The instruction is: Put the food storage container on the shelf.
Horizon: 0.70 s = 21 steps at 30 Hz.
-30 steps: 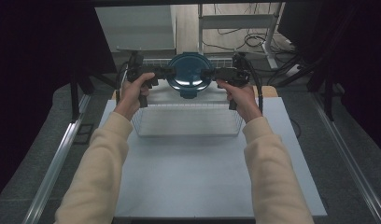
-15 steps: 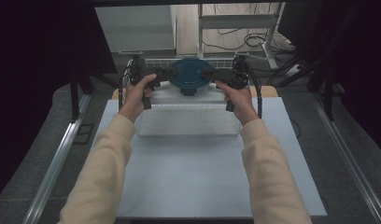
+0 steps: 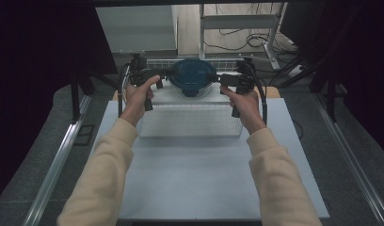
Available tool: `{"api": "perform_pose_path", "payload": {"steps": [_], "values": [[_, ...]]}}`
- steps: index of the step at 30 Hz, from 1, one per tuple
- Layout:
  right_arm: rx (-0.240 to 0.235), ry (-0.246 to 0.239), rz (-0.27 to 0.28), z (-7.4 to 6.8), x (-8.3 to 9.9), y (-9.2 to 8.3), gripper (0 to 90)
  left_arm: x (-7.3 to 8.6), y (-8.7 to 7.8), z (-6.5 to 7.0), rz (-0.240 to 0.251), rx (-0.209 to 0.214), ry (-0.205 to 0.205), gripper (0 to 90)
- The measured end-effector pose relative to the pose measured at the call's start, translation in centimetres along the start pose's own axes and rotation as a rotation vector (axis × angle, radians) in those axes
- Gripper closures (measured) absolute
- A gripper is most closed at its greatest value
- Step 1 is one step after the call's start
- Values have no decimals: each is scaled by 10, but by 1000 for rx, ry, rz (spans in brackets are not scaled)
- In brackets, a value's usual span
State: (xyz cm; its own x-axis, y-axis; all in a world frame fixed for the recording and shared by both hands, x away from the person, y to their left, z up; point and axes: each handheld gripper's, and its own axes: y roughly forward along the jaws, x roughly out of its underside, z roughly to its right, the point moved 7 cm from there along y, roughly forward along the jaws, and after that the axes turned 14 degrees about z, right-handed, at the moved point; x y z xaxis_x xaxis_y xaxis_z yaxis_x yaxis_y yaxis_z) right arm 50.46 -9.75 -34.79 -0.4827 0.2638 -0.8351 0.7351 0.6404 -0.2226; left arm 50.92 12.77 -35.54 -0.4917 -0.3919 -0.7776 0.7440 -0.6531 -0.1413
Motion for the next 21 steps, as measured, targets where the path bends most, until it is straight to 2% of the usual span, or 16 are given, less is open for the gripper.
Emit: {"api": "perform_pose_path", "payload": {"steps": [2,4,6,11,16,19,21], "values": [[-28,-4,7,-3,1,-6,76,-1,-7,4,0,6,10,129],[-51,-22,14,-7,2,-15,76,0,-16,12,-3,11,50,123],[-66,-48,25,-10,2,-23,76,2,-27,19,7,7,97,122],[-83,-131,20,-18,6,-48,79,12,-58,38,21,38,166,135],[-110,-210,19,-26,21,-80,79,40,-91,56,-21,62,265,146],[-118,-280,21,-27,37,-102,79,61,-112,62,-36,82,305,152],[-131,-308,27,-27,50,-117,80,78,-125,63,-47,94,325,153]]}}
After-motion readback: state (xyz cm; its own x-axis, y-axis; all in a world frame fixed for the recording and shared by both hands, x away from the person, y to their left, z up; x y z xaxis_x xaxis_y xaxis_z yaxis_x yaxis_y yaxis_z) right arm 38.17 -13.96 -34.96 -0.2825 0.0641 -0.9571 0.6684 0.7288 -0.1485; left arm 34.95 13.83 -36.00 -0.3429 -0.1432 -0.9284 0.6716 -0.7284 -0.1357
